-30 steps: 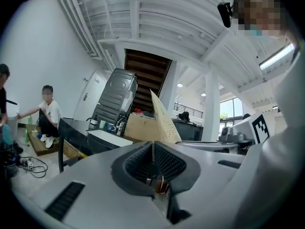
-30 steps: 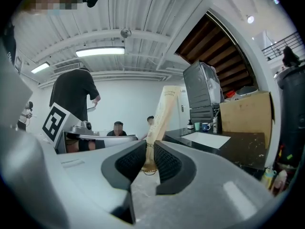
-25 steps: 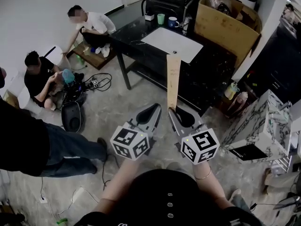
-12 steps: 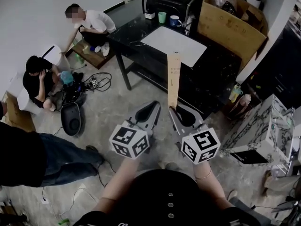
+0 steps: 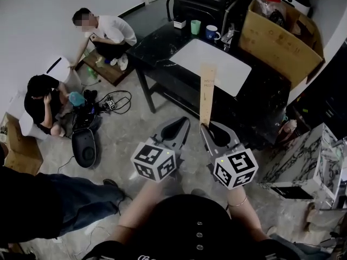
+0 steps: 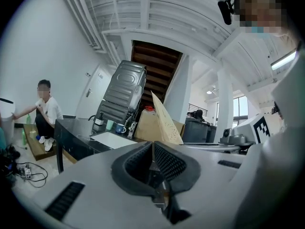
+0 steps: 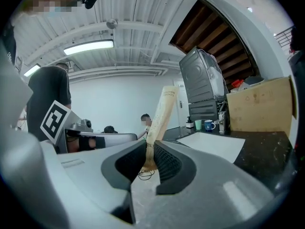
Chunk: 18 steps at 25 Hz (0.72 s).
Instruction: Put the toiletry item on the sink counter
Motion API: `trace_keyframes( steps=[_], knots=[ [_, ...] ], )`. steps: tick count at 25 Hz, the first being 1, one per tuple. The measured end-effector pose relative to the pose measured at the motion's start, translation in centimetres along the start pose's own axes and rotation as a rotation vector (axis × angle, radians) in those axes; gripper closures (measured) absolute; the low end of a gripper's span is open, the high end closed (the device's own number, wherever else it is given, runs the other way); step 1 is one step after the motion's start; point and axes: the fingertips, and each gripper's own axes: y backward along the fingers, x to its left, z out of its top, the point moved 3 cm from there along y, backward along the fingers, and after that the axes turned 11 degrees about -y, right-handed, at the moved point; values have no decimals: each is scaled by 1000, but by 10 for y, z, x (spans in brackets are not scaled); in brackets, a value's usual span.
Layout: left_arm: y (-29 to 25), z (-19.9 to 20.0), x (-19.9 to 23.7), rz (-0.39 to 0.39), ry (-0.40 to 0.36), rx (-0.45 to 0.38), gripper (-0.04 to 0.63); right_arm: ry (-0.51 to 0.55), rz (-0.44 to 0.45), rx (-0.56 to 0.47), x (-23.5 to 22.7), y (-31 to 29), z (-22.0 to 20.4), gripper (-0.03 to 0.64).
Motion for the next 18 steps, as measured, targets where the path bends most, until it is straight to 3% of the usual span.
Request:
trace_keyframes(
  steps=[18],
  knots=[
    [-74, 25, 153, -73, 10, 17, 572, -23, -77, -18, -35, -165, 42, 561]
  ],
)
